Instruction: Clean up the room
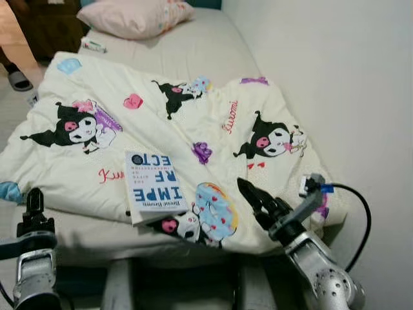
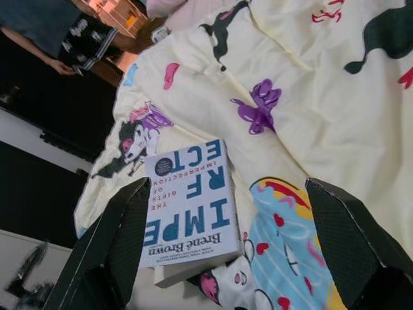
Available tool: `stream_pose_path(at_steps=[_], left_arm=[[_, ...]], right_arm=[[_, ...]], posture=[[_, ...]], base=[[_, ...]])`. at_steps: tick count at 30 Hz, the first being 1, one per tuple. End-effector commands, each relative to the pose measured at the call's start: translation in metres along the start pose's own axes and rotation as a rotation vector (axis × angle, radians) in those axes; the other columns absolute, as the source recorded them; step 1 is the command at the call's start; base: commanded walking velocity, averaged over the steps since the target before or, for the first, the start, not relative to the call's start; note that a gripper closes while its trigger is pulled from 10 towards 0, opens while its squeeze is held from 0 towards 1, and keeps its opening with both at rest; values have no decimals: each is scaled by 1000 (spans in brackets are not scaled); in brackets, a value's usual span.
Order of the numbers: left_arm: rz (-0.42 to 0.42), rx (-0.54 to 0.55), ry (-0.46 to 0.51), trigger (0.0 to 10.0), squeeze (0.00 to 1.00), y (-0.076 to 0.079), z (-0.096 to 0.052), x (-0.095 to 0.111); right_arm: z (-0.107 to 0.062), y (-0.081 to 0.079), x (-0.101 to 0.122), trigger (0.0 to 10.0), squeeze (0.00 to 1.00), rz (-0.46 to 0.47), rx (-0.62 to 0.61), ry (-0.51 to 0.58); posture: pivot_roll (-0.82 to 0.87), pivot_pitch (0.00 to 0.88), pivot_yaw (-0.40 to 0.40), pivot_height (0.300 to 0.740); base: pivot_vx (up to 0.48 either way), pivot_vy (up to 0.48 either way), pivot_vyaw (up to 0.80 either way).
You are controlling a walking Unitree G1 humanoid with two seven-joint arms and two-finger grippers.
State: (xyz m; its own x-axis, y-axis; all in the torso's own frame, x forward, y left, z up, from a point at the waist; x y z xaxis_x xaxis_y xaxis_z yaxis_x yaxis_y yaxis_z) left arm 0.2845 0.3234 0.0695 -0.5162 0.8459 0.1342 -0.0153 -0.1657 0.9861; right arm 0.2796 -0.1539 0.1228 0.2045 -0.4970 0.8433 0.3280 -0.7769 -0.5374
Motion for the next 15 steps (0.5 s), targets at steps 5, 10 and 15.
stream_pose_path(at_steps=[5,10,15], left_arm=[[62,23,-74,10000,0,0,6,-15],[126,-7,-196,10000,0,4,5,-44],[130,2,-242,10000,0,-4,-3,-56]], right_arm=[[-2,8,-12,10000,0,-62,-94,-65],[-5,14,-12,10000,0,-74,-115,-54],[-7,18,-14,10000,0,-86,-134,-52]], posture=[[-119,253,-125,526],[-124,260,-114,526],[-126,259,-111,526]], base=[[0,0,0],[0,0,0],[0,0,0]])
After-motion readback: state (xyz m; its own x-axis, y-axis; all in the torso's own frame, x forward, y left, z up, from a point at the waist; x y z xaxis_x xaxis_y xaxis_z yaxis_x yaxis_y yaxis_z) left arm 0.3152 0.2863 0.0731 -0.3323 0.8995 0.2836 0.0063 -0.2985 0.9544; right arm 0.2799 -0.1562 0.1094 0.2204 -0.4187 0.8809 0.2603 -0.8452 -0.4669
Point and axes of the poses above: a point about 5 cm out from each wrist's last joint towards the gripper, its own z axis pointing out of the wrist towards the gripper, its own x axis along the axis of the wrist's last joint, y = z × x, the point moved 1 cm from there along z, pointing out of the wrist towards the gripper, and after that the axes turned 9 degrees about -z, right-handed, at the moved point
